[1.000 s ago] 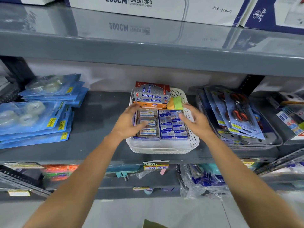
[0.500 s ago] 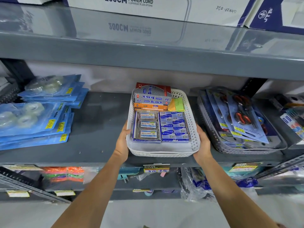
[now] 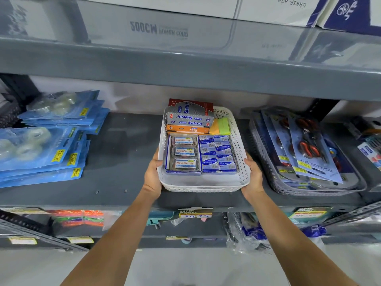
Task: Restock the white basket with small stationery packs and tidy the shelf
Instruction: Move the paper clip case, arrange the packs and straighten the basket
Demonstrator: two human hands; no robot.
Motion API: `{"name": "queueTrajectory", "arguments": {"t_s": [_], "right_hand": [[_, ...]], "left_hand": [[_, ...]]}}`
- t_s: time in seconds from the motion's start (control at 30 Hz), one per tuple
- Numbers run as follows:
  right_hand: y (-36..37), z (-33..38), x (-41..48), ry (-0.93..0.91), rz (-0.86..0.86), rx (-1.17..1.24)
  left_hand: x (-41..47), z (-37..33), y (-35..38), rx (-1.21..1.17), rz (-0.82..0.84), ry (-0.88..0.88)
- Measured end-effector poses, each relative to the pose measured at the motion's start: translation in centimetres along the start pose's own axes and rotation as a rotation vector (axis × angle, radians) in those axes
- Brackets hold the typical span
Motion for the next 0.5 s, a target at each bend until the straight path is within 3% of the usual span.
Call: {"name": "queueTrajectory", "arguments": {"t_s": [0.3,0.5], "right_hand": [[0.2,0.3,-1.0,0.014,-0.02,-0.048],[0.1,0.0,-3.2,0.043,-0.047,-0.112]], "left_hand": [[-0.5,-1.0,0.2,0.112,0.041,0.039],[-2.2,-0.6,-0.5,0.246,0.007,-0.044]]}}
Point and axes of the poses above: each hand's wrist, its own x-axis towards the middle knuckle, its own y-axis out of the palm, z = x × y, the point moved 2 cm from there along x, towards the middle knuckle, and after that the axes turned 8 degrees about y, right-handed, at the moved point
